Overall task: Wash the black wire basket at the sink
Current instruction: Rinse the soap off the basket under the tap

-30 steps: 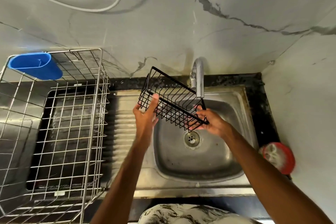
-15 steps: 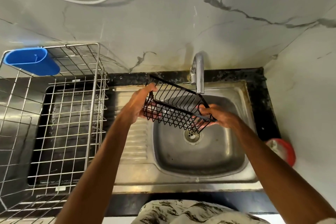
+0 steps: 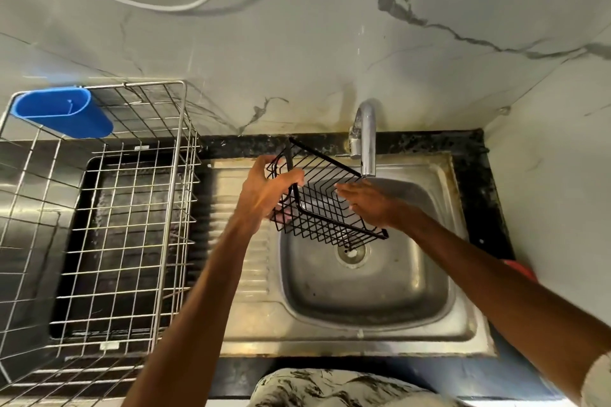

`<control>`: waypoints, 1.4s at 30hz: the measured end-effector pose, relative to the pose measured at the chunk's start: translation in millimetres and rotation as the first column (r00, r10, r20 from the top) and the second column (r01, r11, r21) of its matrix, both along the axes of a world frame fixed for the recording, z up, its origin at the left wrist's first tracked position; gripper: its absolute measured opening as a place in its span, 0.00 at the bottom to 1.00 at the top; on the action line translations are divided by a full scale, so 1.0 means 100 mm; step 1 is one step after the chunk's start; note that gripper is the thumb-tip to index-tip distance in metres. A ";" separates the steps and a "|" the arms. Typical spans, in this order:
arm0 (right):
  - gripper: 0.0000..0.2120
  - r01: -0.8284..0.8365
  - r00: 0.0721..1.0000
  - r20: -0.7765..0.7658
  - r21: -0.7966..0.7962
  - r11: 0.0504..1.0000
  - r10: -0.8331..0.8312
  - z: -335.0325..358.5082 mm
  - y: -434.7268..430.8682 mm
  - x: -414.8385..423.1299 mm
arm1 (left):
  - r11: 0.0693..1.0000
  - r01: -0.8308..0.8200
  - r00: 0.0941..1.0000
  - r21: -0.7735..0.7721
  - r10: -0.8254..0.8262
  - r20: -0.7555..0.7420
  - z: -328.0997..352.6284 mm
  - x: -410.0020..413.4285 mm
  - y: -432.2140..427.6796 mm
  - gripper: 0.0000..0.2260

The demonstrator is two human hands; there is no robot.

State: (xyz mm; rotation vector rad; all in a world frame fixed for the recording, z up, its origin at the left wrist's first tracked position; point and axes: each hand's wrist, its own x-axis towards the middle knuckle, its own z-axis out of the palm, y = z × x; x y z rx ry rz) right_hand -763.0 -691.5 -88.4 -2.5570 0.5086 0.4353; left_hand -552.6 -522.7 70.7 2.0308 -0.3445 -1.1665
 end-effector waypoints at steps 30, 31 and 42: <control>0.33 -0.338 0.934 -0.134 -0.031 0.941 0.331 0.03 0.13 -0.39 | 0.997 0.067 0.964 -0.047 -0.053 0.259 0.06 -0.04 -0.04 0.33; 0.31 -0.317 0.939 -0.147 -0.015 0.948 0.312 0.02 0.09 -0.42 | 0.997 0.050 0.965 -0.050 -0.035 0.260 0.03 -0.05 -0.03 0.33; 0.27 -0.300 0.950 -0.167 -0.265 0.916 0.263 0.44 -0.10 -0.04 | 0.997 0.079 0.932 0.000 -0.074 0.355 0.27 -0.06 -0.02 0.43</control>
